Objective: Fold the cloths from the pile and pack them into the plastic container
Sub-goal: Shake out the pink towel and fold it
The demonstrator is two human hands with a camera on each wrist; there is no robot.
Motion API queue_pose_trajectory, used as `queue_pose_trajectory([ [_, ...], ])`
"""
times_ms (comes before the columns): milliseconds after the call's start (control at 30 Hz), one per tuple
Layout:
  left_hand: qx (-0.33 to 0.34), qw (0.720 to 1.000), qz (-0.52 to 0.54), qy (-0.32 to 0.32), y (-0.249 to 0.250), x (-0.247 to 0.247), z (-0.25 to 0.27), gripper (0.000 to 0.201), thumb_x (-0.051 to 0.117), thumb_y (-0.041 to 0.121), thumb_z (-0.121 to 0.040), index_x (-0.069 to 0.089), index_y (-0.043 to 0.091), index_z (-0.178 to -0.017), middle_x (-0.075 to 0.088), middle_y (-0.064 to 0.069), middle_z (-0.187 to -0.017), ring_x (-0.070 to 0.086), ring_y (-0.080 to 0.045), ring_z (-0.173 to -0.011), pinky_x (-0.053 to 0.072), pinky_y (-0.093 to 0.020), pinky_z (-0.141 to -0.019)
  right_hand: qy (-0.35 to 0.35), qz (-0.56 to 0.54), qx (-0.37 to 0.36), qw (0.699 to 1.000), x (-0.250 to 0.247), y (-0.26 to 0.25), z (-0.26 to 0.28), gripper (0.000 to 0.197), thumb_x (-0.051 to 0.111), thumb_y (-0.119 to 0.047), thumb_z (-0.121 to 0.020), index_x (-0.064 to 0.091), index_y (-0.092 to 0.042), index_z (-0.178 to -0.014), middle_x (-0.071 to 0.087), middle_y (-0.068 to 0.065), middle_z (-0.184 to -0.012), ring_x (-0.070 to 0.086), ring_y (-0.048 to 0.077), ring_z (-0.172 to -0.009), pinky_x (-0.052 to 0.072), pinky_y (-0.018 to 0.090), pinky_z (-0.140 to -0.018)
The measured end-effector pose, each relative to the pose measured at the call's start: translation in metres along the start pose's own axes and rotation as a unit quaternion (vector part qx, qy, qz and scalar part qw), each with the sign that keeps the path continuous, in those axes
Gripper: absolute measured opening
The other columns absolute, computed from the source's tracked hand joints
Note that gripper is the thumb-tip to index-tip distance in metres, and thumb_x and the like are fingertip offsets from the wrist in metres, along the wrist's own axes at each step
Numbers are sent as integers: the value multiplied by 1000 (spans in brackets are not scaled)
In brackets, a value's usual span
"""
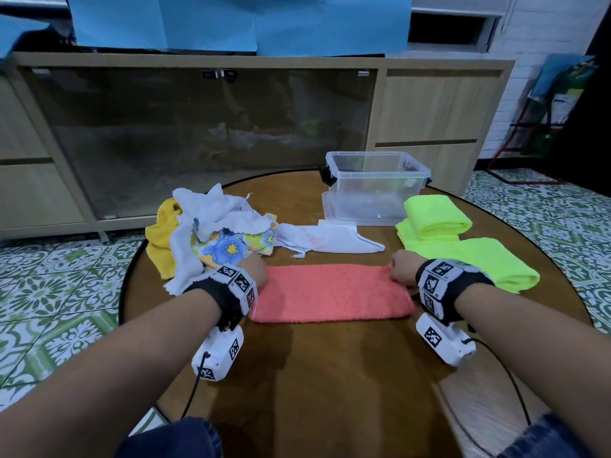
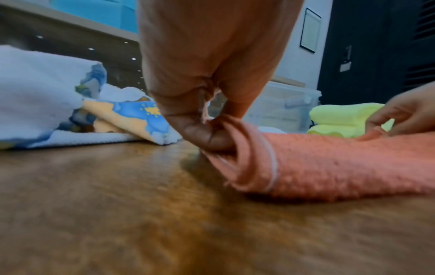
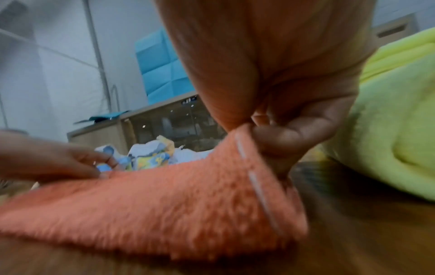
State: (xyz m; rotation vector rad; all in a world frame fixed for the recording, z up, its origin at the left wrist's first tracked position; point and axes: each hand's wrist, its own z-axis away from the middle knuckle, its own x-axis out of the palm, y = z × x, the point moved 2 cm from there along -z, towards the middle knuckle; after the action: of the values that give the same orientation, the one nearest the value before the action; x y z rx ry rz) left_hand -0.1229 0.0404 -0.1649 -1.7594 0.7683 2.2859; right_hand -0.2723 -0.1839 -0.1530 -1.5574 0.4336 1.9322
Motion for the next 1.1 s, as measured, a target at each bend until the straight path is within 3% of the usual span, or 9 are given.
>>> queue_pose_trajectory([
  [133,5,999,-39,19,2,6,-4,35,41,6,-96,43,-2,-130,51,-18,-131,51,-31,-121,41,-31,-96,6,98,11,995,5,-8,2,30,38,-6,-98,50,3,-124,55,17,-129,55,27,-118,44,30,-92],
  [333,35,981,-184,44,3,13,0,36,35,5,-96,38,6,-132,46,-13,-131,52,-29,-116,46,-36,-85,59,144,23,988,10,-16,4,45,42,-1,-92,31,-5,-136,52,13,-126,55,27,-113,43,33,-81],
  [467,88,976,-199,-4,0,13,-2,41,34,10,-96,40,17,-136,41,-11,-134,47,-28,-121,46,-39,-95,130,179,-124,967,4,-22,3,36,44,-4,-90,42,-12,-125,47,11,-122,50,28,-110,43,36,-83],
  [567,74,980,-184,-26,2,5,1,36,37,20,-98,47,12,-131,48,-11,-131,51,-25,-119,46,-34,-95,45,96,-183,977,7,-24,3,24,52,-21,-91,52,-11,-112,55,9,-115,54,22,-97,43,31,-80],
  [667,41,984,-158,-69,4,0,4,24,41,22,-97,58,6,-100,60,-8,-102,59,-20,-99,47,-24,-73,-43,62,-140,987,13,-20,0,32,62,-34,-86,52,-12,-106,59,9,-115,50,17,-90,40,28,-76],
  [767,-1,996,-59,-71,-2,0,3,29,52,22,-91,42,12,-65,43,-1,-68,43,-10,-60,30,-19,-47,-36,127,-83,988,10,-16,1,44,55,-45,-88,49,-12,-117,51,13,-126,53,25,-108,42,32,-87],
  [933,-13,992,119,-43,1,-8,2,19,47,16,-95,56,5,-82,43,-2,-70,47,-21,-77,34,-20,-53,77,73,-160,981,11,-49,23,53,42,-40,-96,35,-10,-139,37,11,-144,40,28,-130,38,40,-104],
  [1000,-16,988,153,-33,6,-8,5,29,48,12,-95,55,-5,-118,57,-11,-93,51,-25,-96,43,-26,-72,-2,58,-217,974,23,-78,31,68,38,-47,-96,14,-11,-149,13,8,-157,19,26,-143,23,42,-116],
  [1100,-45,987,148,-32,17,-2,19,56,49,13,-93,25,-1,-142,42,-23,-137,45,-32,-125,39,-33,-102,-88,99,-246,960,44,-112,32,75,34,-50,-97,-3,-14,-151,-8,7,-158,-2,27,-146,9,42,-119],
])
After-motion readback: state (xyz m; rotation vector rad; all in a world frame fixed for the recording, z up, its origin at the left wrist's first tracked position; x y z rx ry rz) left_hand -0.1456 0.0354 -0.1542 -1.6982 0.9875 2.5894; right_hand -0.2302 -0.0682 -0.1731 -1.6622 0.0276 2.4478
